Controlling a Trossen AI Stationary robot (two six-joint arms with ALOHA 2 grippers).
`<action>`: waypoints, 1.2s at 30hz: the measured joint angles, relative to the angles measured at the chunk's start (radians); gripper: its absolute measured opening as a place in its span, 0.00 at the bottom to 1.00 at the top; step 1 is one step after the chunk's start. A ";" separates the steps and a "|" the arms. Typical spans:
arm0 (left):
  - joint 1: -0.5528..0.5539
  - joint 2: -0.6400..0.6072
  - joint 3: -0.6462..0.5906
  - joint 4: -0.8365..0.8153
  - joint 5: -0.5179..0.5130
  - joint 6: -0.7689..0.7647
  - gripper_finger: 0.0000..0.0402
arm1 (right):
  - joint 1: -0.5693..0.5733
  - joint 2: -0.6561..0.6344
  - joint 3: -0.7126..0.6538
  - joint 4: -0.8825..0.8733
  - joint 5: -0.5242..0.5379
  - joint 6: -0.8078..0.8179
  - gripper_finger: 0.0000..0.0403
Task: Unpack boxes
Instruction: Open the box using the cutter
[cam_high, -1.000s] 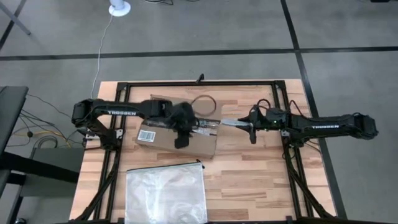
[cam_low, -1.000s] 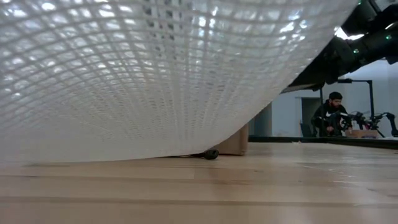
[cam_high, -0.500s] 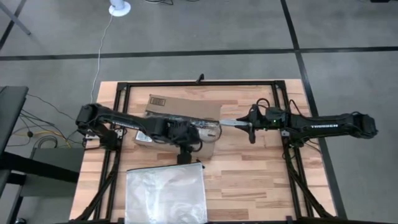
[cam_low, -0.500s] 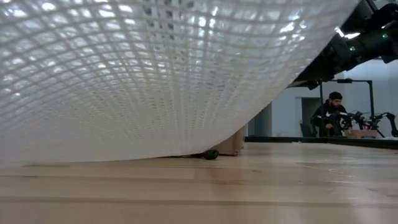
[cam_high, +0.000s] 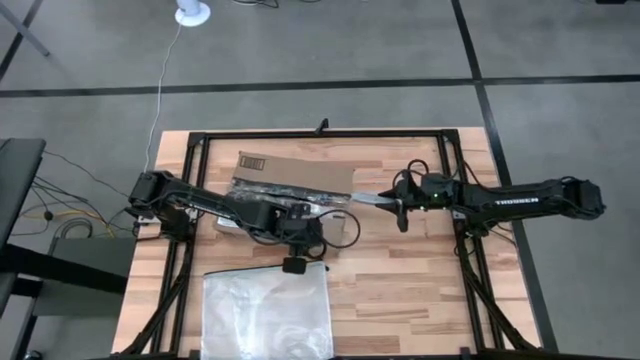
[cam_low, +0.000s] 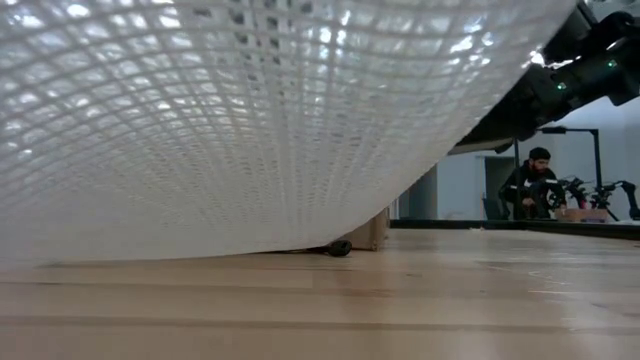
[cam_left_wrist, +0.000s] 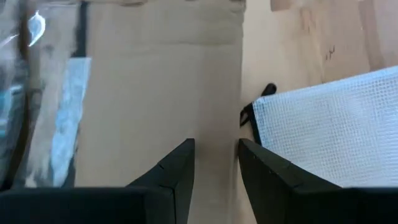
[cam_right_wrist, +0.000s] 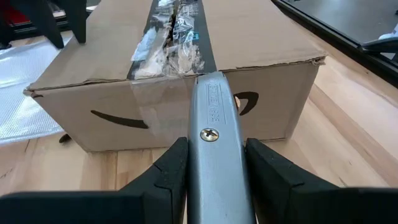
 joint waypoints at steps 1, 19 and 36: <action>-0.001 0.011 0.001 0.011 -0.003 0.005 0.27 | 0.000 0.008 0.000 0.015 0.000 -0.002 0.28; 0.041 0.037 0.002 0.061 -0.045 -0.042 0.27 | 0.134 0.086 0.109 -0.135 0.062 -0.022 0.28; 0.061 0.041 -0.002 0.086 -0.135 -0.072 0.27 | 0.271 0.073 0.178 -0.343 0.024 -0.046 0.28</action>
